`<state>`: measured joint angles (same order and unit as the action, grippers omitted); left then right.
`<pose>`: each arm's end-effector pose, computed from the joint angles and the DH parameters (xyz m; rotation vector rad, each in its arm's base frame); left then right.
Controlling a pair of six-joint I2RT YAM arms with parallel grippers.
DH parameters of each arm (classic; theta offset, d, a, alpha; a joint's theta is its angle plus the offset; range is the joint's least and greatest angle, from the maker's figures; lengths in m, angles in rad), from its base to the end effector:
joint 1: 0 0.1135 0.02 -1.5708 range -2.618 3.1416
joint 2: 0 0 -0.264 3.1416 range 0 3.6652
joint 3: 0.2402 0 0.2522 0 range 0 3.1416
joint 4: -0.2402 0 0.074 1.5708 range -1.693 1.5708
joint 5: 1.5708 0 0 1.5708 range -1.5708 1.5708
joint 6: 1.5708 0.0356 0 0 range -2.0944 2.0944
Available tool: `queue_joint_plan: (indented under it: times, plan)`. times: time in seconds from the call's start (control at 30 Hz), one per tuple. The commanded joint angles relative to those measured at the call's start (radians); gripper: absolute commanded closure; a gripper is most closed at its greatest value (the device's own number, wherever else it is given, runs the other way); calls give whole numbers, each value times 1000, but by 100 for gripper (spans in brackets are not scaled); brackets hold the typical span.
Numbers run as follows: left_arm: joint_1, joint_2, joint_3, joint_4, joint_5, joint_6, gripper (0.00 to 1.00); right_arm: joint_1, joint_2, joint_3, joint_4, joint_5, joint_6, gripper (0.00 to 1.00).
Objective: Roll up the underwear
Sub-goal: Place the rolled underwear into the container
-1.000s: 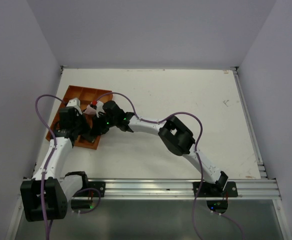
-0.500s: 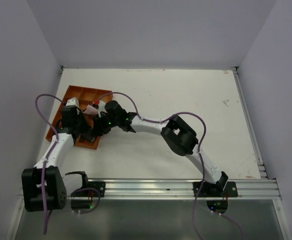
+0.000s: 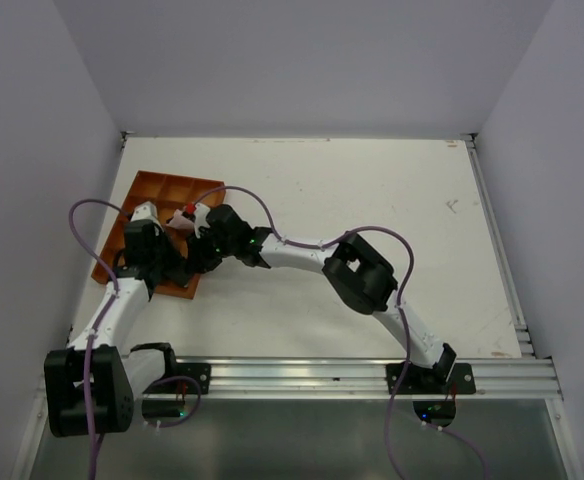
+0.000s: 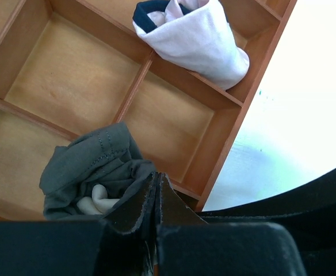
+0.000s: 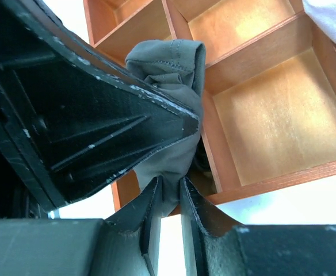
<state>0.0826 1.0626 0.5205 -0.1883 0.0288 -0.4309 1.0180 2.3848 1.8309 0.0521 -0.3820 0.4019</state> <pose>0.2133 0.0166 0.1960 -0.5722 2.2381 -0.2116 0.2752 0.4714 0.1655 -0.9373 2.0876 1.2106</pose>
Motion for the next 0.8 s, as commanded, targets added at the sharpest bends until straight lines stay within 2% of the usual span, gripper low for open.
queue_joint_plan:
  times: [0.0, 0.1, 0.3, 0.57, 0.77]
  plan:
    - [-3, 17, -27, -43, -24, -26, 100, 25, 8, -6, -198, 57, -43, 79]
    - [-3, 25, -22, -37, -72, -23, 100, 34, 39, 34, -242, 61, -48, 80]
    - [-3, 83, 15, -30, -89, -3, 100, 36, -15, -5, -241, 135, -55, 71]
    - [-3, 88, -4, -14, -69, -23, 100, 37, -81, -87, -206, 180, -54, 81]
    - [-3, 96, -16, -8, -58, -19, 100, 45, -153, -171, -124, 198, -31, 77]
